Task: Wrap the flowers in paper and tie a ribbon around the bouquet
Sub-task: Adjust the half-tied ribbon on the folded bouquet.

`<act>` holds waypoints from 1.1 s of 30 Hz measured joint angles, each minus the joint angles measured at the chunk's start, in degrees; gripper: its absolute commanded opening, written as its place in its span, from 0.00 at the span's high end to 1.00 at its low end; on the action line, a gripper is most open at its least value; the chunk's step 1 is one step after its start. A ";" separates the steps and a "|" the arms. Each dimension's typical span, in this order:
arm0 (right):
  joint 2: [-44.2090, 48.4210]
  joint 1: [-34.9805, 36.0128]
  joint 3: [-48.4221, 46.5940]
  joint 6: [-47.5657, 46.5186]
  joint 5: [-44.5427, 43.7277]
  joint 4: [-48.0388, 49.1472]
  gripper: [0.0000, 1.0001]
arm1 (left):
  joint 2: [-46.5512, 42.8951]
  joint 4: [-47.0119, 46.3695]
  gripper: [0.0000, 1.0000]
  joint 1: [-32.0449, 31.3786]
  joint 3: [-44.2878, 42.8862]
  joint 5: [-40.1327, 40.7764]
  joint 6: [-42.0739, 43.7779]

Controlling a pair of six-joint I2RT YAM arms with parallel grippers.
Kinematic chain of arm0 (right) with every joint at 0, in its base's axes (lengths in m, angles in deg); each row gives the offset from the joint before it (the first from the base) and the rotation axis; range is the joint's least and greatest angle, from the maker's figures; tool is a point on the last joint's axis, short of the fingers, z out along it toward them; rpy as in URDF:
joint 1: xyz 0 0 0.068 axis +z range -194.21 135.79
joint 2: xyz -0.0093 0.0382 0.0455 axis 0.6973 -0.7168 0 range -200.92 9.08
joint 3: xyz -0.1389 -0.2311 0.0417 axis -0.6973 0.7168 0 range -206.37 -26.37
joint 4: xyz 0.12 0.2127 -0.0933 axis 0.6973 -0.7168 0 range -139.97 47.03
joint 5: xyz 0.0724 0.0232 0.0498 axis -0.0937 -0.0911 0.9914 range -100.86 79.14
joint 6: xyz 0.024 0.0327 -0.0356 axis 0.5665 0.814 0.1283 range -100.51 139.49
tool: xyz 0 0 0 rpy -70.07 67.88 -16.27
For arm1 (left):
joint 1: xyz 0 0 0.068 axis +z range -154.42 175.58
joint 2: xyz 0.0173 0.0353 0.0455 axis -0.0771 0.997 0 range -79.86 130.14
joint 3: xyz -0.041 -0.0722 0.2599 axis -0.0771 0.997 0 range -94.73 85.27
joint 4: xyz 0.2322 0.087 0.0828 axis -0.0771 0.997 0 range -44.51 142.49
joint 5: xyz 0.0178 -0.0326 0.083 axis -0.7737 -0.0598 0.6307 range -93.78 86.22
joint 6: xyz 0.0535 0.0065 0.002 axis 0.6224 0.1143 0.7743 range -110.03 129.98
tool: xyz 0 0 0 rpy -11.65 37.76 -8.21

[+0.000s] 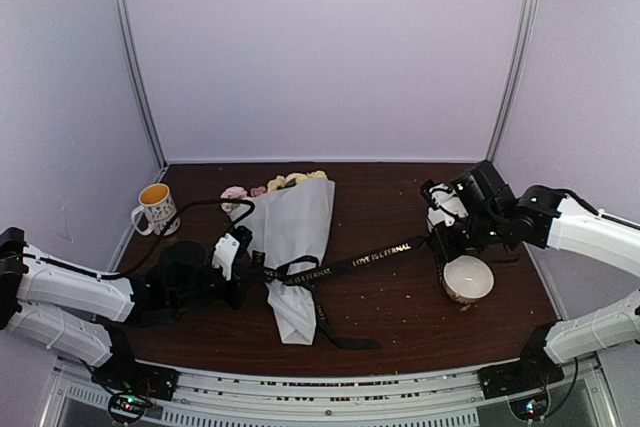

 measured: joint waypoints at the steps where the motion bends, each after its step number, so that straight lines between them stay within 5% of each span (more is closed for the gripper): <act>1: 0.52 -0.48 0.00 0.00 0.22 -0.20 1.00 | 0.00 0.00 1.00 0.00 0.00 0.02 0.00; 18: 4.15 -8.83 -0.20 -0.59 6.14 -1.46 1.00 | -0.02 0.63 1.00 0.00 0.00 0.59 0.46; 20: 2.69 -8.63 0.09 -1.11 9.01 -1.11 0.90 | 0.00 1.25 1.00 0.00 0.00 0.57 0.63; 22: 0.33 -7.89 0.35 -1.14 10.56 -1.14 0.64 | 0.28 1.75 1.00 0.00 -0.02 0.57 0.81; 24: -3.26 -7.23 0.22 -0.87 9.88 -2.29 0.50 | 0.61 2.29 1.00 0.02 -0.09 0.57 0.87; 28: -8.83 -6.58 0.22 0.15 7.17 -4.22 0.42 | 0.72 2.78 1.00 0.02 -0.13 0.20 0.90; 33: -9.94 0.28 -2.93 -1.33 4.22 -3.65 0.47 | 0.74 2.99 1.00 0.02 -0.13 -0.11 0.92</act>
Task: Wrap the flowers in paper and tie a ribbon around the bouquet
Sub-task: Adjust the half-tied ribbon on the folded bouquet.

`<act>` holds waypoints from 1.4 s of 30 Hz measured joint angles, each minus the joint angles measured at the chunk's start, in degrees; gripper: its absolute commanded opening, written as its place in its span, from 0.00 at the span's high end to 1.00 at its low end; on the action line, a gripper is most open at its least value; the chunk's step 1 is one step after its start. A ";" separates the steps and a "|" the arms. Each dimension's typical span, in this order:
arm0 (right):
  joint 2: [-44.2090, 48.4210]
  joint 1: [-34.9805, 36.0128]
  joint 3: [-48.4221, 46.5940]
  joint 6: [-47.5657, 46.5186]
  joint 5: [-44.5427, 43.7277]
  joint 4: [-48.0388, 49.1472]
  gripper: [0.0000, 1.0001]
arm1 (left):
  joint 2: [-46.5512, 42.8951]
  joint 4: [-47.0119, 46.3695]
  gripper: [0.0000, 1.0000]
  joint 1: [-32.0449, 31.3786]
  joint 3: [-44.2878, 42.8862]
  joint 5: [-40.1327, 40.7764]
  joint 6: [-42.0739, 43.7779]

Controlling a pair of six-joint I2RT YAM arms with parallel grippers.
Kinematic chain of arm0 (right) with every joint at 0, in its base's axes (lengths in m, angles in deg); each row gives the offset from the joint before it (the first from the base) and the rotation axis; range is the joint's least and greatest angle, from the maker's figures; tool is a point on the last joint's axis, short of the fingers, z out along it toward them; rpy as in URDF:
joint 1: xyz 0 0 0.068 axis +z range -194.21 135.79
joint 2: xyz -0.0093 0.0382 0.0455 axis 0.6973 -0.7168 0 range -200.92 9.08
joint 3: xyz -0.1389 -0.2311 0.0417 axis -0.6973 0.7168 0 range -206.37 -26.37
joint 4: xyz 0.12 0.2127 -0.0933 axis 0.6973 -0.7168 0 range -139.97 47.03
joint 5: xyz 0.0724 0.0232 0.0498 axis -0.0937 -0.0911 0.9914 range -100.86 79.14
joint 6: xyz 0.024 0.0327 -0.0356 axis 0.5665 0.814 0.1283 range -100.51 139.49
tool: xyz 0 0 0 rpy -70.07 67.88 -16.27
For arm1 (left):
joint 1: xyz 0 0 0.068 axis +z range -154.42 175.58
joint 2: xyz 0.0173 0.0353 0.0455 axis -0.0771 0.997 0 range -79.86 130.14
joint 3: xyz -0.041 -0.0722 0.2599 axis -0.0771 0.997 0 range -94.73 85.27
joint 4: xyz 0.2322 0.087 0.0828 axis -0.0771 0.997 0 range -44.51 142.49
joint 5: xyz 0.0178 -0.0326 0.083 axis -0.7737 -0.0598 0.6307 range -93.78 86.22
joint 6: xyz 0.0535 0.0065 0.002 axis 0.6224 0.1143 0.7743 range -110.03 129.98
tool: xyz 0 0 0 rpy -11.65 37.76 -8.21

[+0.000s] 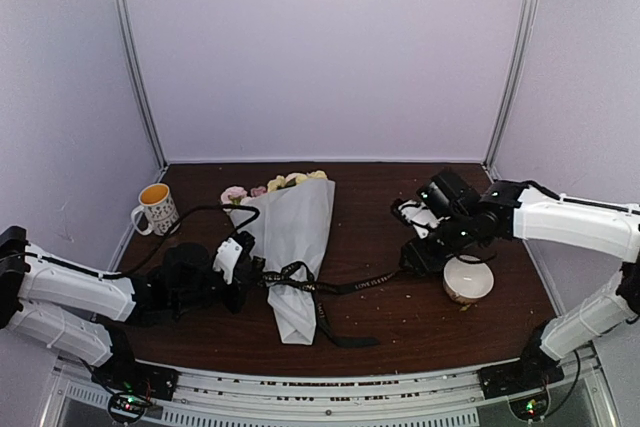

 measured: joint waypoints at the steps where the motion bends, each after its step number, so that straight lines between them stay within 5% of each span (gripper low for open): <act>1: -1.33 2.93 -1.88 -1.51 0.79 0.52 0.48 | 0.00 -0.02 1.00 -0.02 -0.02 0.00 0.00; 6: -9.99 14.64 -6.27 -11.76 9.07 10.36 0.46 | 0.35 -0.04 1.00 0.00 -0.02 -0.02 -0.02; 20: -28.79 14.78 -7.30 -23.04 12.22 29.27 0.50 | 0.39 -0.04 1.00 0.00 -0.02 -0.15 -0.04; 35: -31.36 13.57 -7.76 -22.21 8.50 37.27 1.00 | 0.39 0.02 1.00 0.00 -0.02 -0.15 0.09; 40: -29.31 12.90 -5.60 -20.92 7.61 37.90 0.99 | 0.39 0.04 1.00 0.00 -0.02 -0.17 0.11; 42: -28.24 12.63 -5.11 -20.61 7.52 37.94 0.87 | 0.35 0.13 1.00 0.00 -0.02 -0.17 0.13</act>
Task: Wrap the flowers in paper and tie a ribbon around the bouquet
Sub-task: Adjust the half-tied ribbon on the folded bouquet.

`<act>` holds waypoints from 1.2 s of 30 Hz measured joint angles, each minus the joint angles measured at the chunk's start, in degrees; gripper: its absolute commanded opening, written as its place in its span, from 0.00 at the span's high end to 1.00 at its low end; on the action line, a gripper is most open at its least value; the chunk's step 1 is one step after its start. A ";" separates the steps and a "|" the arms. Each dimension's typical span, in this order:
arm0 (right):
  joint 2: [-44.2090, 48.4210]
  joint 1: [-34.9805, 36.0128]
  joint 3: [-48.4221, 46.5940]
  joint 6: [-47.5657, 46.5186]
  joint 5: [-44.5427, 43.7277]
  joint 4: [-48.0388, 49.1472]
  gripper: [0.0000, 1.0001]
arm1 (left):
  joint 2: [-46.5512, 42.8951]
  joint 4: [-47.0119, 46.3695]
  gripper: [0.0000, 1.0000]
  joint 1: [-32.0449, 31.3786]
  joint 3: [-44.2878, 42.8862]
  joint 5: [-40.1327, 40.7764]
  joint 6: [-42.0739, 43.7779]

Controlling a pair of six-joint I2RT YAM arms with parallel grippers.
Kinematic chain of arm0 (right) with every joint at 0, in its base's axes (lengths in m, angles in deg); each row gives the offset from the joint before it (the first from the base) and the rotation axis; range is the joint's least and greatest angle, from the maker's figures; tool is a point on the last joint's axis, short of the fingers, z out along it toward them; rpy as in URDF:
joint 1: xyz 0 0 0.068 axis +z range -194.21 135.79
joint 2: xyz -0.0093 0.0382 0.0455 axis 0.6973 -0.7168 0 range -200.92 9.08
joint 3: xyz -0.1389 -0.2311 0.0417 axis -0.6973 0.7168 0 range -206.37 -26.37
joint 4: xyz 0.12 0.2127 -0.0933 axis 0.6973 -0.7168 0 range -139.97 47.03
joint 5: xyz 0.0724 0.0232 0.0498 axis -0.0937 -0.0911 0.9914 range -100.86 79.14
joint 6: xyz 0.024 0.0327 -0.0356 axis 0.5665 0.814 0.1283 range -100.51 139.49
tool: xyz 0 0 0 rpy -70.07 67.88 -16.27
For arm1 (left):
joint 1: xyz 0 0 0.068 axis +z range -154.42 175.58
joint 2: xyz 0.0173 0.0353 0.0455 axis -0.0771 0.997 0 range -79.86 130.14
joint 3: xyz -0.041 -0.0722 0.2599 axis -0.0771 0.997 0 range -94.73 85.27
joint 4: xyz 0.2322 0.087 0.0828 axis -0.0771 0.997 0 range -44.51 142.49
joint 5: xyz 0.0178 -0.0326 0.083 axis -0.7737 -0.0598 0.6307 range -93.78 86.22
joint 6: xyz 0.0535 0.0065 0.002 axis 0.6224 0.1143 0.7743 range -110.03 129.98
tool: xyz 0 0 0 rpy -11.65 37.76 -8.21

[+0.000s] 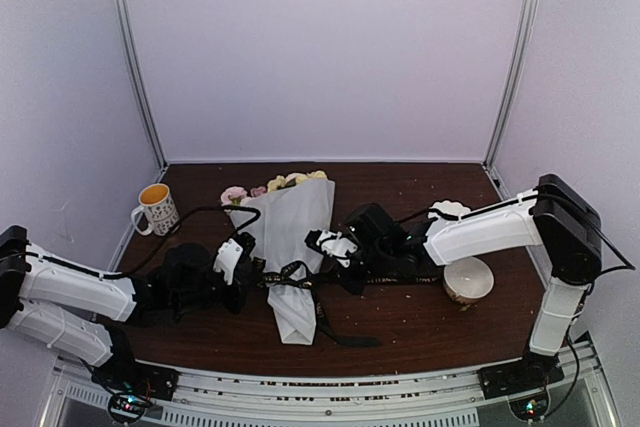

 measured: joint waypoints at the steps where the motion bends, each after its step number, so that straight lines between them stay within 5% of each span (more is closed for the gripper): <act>1: 0.44 -0.04 0.02 -0.07 0.04 0.00 0.78 | -0.09 0.09 1.00 0.00 0.00 0.00 0.00; 5: 0.79 -0.09 0.02 -1.18 1.36 0.22 0.54 | -0.48 0.17 1.00 0.00 0.00 0.00 0.02; 20: -8.74 -3.98 -9.55 -9.46 9.42 -8.87 0.45 | -0.70 0.37 1.00 0.00 -0.11 0.02 0.20; 22: -10.36 -3.89 -9.75 -9.68 10.69 -9.51 0.49 | -0.63 0.39 1.00 0.00 -0.26 0.00 0.24; 26: -10.75 -3.89 -10.38 -9.62 12.87 -9.07 0.81 | -0.33 0.46 1.00 0.00 -0.31 0.02 0.24; 29: -10.86 -4.02 -10.16 -8.28 14.95 -8.87 0.94 | -0.31 0.83 1.00 0.00 -0.44 0.00 0.24; 36: -6.97 -7.06 -4.37 -4.70 18.27 -6.71 1.00 | -0.79 2.36 1.00 0.00 -0.46 0.02 0.22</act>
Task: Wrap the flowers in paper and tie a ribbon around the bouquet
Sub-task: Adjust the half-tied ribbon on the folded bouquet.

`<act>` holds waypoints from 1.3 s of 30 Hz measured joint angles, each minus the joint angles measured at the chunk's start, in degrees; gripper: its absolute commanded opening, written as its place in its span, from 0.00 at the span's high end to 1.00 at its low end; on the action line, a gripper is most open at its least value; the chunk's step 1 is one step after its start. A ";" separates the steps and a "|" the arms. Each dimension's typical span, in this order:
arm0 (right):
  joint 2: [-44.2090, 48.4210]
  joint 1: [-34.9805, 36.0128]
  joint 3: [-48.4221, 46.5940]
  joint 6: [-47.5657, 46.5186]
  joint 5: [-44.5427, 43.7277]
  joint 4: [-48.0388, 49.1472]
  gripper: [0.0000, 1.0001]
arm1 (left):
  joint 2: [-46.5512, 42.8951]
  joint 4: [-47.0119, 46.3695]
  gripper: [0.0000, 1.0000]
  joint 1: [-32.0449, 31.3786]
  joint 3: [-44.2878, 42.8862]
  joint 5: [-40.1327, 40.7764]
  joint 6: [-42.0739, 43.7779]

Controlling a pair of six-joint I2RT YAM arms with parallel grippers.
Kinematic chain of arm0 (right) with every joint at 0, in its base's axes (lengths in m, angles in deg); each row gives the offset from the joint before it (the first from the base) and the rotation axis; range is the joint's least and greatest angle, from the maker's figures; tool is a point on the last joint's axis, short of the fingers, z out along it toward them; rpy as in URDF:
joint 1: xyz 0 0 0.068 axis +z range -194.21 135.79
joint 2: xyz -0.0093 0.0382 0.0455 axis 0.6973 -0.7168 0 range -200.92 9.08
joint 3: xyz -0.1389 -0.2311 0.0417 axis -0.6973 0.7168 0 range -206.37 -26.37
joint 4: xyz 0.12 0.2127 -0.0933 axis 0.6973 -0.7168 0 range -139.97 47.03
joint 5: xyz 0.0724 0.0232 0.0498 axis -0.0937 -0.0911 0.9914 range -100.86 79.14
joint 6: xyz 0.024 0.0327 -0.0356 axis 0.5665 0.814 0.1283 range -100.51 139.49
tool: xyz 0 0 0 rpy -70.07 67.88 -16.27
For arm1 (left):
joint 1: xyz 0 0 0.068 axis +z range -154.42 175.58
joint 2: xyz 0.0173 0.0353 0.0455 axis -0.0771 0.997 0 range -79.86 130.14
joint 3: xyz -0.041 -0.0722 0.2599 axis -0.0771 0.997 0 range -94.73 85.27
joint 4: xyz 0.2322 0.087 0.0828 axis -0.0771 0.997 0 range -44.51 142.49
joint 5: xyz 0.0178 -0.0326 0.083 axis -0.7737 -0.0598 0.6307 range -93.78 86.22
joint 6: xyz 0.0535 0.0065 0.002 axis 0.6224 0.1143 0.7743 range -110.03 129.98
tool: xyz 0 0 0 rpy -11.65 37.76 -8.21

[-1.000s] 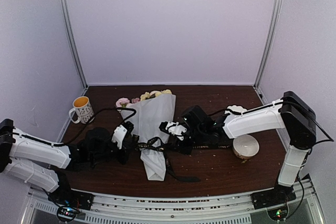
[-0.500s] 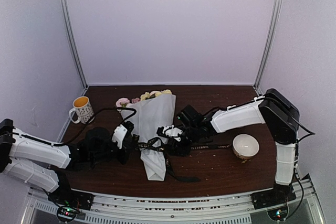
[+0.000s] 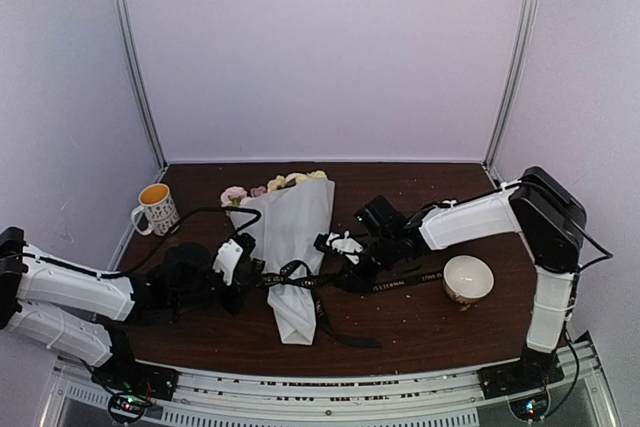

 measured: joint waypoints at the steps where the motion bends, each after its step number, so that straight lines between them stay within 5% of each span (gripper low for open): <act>1: 1.03 -0.33 0.72 0.44 0.39 0.07 1.00 | -0.24 0.50 1.00 0.00 0.00 0.00 0.00; 10: 10.34 -1.27 2.60 3.91 3.43 0.02 1.00 | -4.68 2.51 1.00 -0.02 0.85 0.00 0.04; 24: 10.95 -2.58 3.50 8.90 2.78 -1.46 1.00 | -5.75 4.31 1.00 0.00 3.19 -0.07 0.00; 29: 10.95 -0.70 3.48 8.66 2.49 -3.26 1.00 | -6.01 4.61 0.66 -0.02 3.19 -1.05 0.15; 33: 11.15 2.01 3.48 8.96 2.49 -4.92 1.00 | -11.41 5.31 0.25 0.13 4.63 -2.38 -0.50; 39: 12.44 3.61 3.50 11.37 3.23 -6.34 1.00 | -28.83 9.35 0.17 0.13 9.18 -2.84 -3.85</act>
